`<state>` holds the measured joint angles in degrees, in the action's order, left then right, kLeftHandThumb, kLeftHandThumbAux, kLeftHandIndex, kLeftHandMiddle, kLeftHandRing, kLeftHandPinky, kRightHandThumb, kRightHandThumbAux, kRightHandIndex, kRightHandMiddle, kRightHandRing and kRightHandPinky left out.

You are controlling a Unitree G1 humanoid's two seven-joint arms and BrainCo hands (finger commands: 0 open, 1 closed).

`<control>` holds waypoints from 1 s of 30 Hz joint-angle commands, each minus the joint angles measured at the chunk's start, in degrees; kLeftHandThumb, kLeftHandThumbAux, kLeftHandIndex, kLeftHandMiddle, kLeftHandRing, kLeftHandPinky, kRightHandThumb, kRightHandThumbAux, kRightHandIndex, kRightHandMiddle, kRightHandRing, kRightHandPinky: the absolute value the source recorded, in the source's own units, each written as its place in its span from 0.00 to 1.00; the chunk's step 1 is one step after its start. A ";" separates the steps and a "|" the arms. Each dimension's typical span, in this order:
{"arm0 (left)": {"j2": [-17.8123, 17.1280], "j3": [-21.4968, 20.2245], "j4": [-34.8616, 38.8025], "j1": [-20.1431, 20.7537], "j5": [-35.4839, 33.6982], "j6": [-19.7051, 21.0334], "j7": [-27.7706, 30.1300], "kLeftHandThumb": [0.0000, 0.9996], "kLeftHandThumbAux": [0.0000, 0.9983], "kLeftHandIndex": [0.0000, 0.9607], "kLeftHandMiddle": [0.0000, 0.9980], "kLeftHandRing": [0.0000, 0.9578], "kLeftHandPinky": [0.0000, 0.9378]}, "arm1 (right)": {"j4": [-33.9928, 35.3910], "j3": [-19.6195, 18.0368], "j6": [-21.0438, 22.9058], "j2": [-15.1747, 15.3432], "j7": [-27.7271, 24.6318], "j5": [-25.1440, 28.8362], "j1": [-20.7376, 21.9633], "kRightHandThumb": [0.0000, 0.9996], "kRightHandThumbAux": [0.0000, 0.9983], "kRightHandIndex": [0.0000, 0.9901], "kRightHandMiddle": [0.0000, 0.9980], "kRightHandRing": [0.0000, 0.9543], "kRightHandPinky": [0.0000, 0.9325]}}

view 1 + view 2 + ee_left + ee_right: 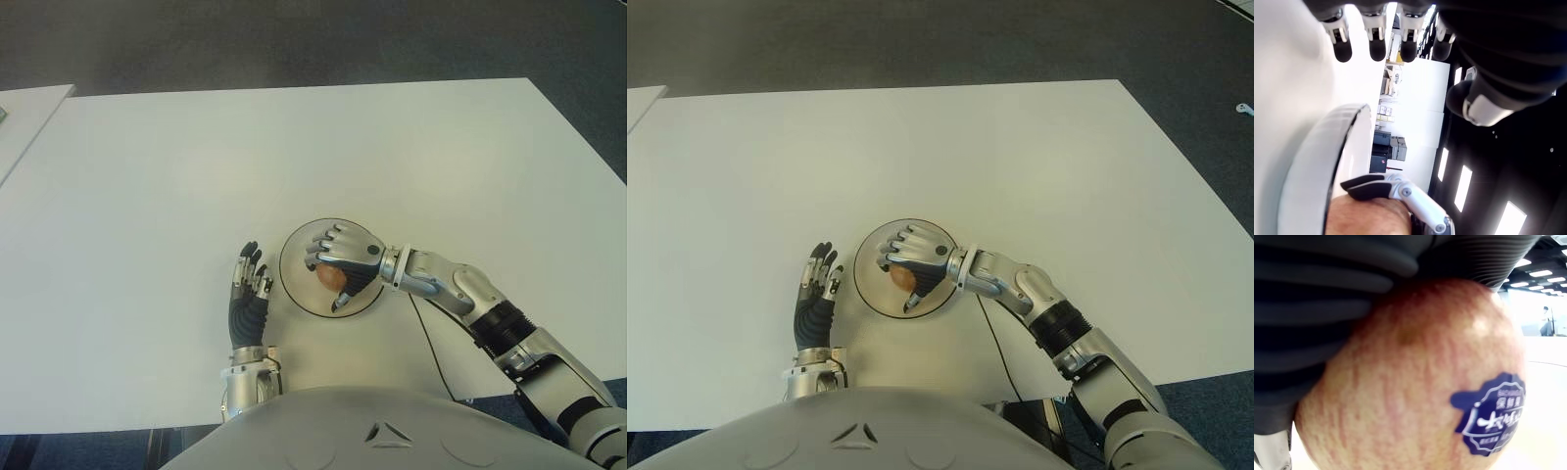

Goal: Put the apples into the plate.

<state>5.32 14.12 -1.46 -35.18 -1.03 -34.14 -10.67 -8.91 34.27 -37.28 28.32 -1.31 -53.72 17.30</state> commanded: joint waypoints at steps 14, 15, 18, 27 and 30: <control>3.14 0.10 -0.58 -0.14 1.14 -0.74 -1.97 0.14 0.52 0.07 0.06 0.04 0.06 | 2.85 -1.75 0.72 0.40 -1.96 0.85 -1.30 0.00 0.50 0.00 0.01 0.00 0.00; 3.10 0.10 -0.57 -0.15 1.17 -0.79 -1.95 0.14 0.52 0.07 0.06 0.04 0.05 | 2.89 -1.78 0.74 0.38 -1.96 0.80 -1.34 0.00 0.50 0.00 0.01 0.00 0.00; 3.02 0.23 -0.40 -0.26 1.44 -1.07 -1.92 0.14 0.52 0.07 0.06 0.04 0.05 | 3.07 -1.82 0.89 0.36 -1.85 0.44 -1.50 0.00 0.49 0.00 0.02 0.00 0.00; 3.38 0.64 0.56 -0.64 2.39 -1.05 -2.33 0.14 0.55 0.08 0.08 0.05 0.06 | 3.51 -1.62 1.20 0.62 -2.48 -0.03 -1.69 0.00 0.47 0.00 0.05 0.02 0.00; 3.46 0.69 0.49 -0.67 2.73 -1.58 -2.39 0.13 0.56 0.08 0.09 0.05 0.06 | 3.65 -1.61 1.18 0.73 -2.59 -0.08 -1.73 0.00 0.46 0.00 0.06 0.02 0.00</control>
<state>5.32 14.29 -1.50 -35.36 1.12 -35.38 -11.95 -5.56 32.61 -36.64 28.48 -3.15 -53.30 16.10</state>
